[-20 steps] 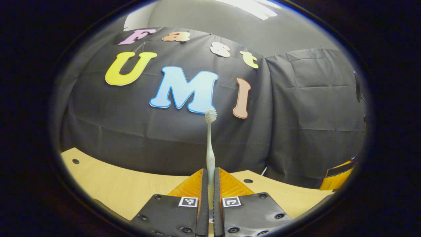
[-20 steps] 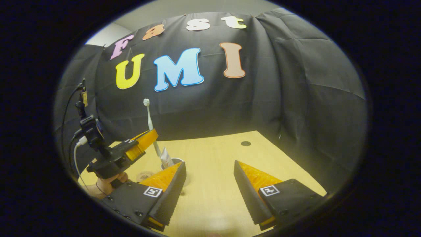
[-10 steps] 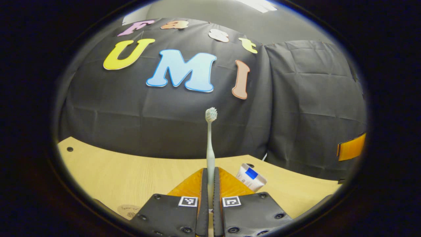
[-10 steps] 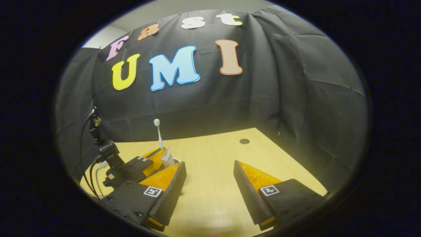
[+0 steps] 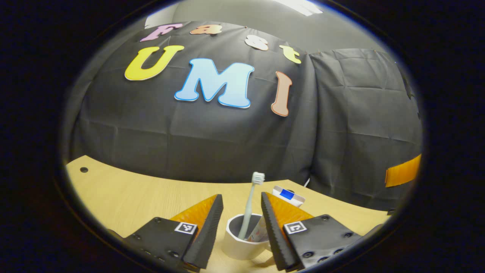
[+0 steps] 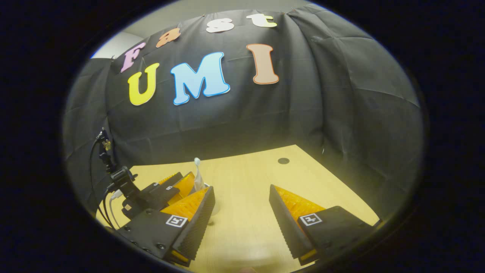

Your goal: Put the toothbrush and toothpaste on the desktop into the cup, then pick up the cup and place it on the coaster on the desktop.

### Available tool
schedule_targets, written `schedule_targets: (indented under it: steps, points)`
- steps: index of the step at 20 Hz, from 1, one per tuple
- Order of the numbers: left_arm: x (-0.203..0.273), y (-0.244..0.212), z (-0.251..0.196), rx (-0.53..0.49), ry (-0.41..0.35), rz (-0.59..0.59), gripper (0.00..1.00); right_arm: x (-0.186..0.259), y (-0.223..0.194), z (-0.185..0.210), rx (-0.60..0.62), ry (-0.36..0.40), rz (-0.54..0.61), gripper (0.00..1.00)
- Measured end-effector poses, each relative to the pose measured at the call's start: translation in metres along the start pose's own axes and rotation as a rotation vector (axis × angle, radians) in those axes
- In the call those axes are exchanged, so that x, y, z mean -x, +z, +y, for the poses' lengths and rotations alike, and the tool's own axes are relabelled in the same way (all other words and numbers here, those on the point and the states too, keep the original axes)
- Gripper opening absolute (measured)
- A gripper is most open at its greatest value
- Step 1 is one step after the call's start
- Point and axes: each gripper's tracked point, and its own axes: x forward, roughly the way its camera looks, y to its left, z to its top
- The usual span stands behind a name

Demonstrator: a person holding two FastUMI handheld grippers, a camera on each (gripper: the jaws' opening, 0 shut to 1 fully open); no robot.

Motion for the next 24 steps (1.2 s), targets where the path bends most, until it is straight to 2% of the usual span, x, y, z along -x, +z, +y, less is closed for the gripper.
schedule_targets:
  steps: [2, 4, 5, 11, 12, 13, 17, 24]
  points:
    - [0.012, 0.013, -0.001, 0.015, 0.018, -0.003, 0.72, 0.002, 0.003, 0.002, 0.032, 0.01, 0.003, 0.92]
    - [0.03, 0.033, -0.002, 0.02, 0.038, -0.017, 0.82, 0.001, 0.009, 0.004, 0.075, 0.011, 0.004, 0.9]
    - [0.039, 0.042, 0.001, 0.013, 0.06, -0.017, 0.84, 0.001, 0.012, 0.006, 0.087, 0.016, 0.013, 0.92]
    - [0.107, 0.101, 0.021, -0.072, 0.207, -0.015, 0.84, -0.011, -0.001, 0.039, 0.157, 0.073, 0.151, 0.94]
    - [0.115, 0.107, 0.023, -0.082, 0.22, -0.014, 0.92, -0.014, -0.004, 0.046, 0.183, 0.08, 0.173, 0.94]
    - [0.122, 0.111, 0.027, -0.088, 0.231, -0.006, 0.94, -0.018, -0.007, 0.052, 0.208, 0.086, 0.199, 0.92]
    - [0.138, 0.111, 0.046, -0.056, 0.27, 0.032, 0.94, -0.034, -0.025, 0.077, 0.264, 0.127, 0.324, 0.95]
    - [0.158, 0.105, 0.076, -0.015, 0.331, 0.068, 0.95, -0.074, -0.076, 0.086, 0.279, 0.104, 0.595, 0.96]
